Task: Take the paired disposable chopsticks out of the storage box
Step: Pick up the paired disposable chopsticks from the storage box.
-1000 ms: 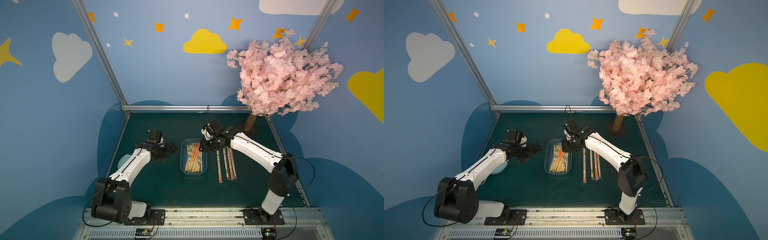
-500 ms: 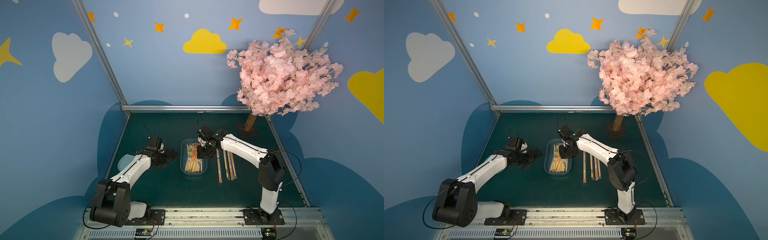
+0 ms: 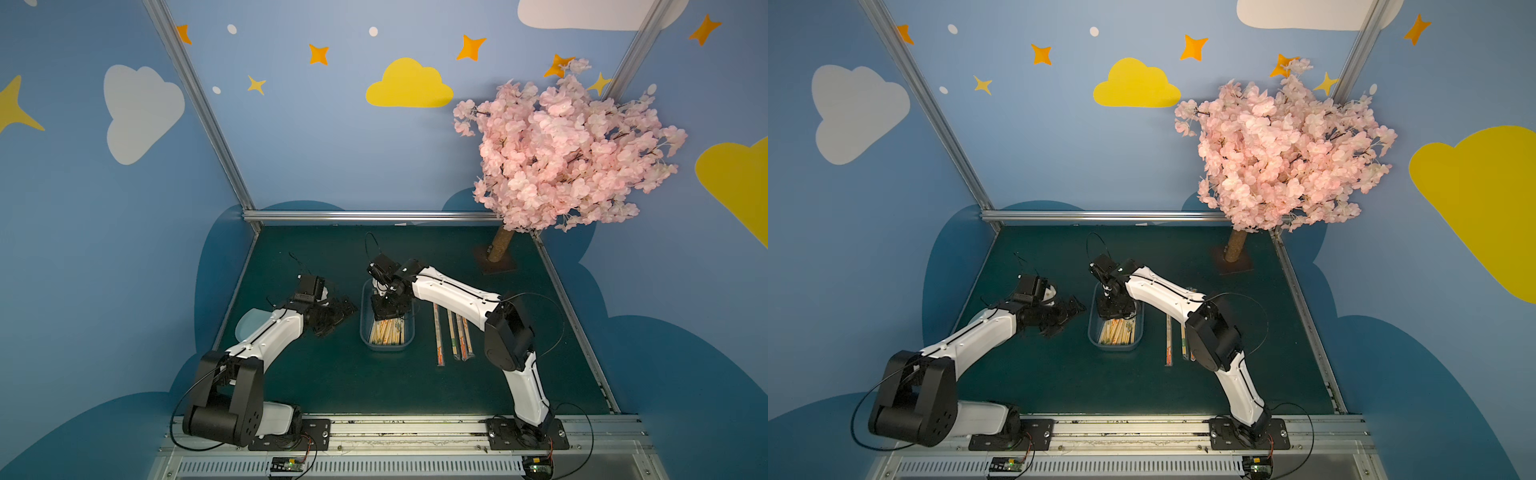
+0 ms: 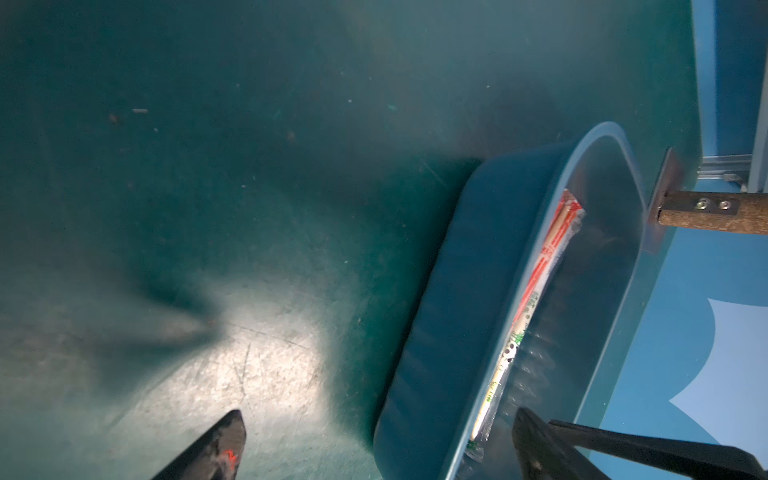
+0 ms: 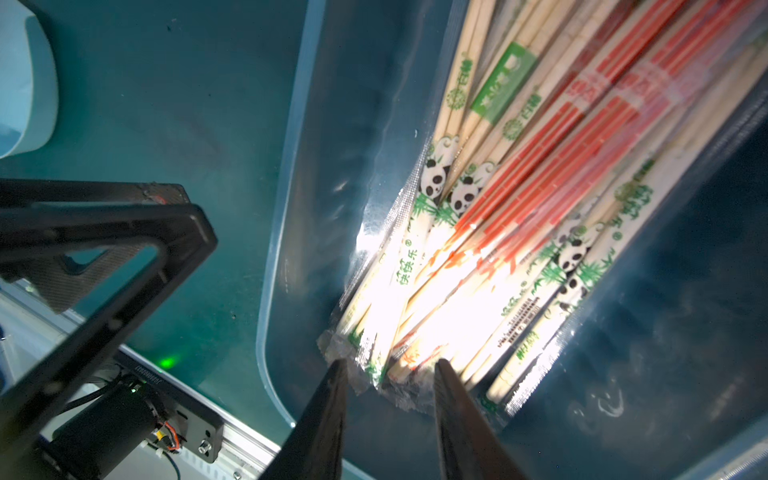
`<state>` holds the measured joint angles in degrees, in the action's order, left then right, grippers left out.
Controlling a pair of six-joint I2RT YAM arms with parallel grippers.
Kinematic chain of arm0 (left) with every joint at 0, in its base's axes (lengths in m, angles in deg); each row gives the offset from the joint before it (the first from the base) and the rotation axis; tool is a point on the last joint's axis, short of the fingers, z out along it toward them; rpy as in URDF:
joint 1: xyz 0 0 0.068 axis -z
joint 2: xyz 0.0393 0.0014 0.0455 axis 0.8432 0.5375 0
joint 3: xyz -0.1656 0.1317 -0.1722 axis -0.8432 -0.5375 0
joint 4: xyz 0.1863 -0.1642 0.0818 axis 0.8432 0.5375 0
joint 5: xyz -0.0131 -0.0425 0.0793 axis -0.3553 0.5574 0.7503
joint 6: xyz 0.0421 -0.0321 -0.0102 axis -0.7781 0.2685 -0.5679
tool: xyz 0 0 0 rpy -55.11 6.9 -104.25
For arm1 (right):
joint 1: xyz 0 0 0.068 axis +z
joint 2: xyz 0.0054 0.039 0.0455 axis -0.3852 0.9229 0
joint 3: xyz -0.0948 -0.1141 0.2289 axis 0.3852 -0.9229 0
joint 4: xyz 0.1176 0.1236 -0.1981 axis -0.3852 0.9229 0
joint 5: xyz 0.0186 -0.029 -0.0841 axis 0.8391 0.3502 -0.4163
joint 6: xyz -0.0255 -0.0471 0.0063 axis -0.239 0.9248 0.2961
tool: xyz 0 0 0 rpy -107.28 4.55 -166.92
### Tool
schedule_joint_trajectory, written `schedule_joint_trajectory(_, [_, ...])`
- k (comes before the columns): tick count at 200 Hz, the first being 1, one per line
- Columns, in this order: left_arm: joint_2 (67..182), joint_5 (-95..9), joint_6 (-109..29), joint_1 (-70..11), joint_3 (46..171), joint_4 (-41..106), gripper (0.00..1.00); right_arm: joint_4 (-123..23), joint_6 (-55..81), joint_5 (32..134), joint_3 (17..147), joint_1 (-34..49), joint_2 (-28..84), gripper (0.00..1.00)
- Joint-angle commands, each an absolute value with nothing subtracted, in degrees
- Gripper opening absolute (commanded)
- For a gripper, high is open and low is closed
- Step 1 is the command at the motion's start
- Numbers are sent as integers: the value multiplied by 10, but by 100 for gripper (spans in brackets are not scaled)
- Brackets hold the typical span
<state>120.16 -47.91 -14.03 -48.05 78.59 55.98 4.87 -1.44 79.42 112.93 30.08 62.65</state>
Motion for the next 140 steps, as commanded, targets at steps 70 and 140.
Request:
schedule_joint_trajectory(70, [1222,-498,-141,-499,796,565,100,81,13,761,1216,303,715,37])
schedule_joint_trajectory(140, [1212,-502,-148,-507,779,571,100,92,17,763,1258,301,767,36])
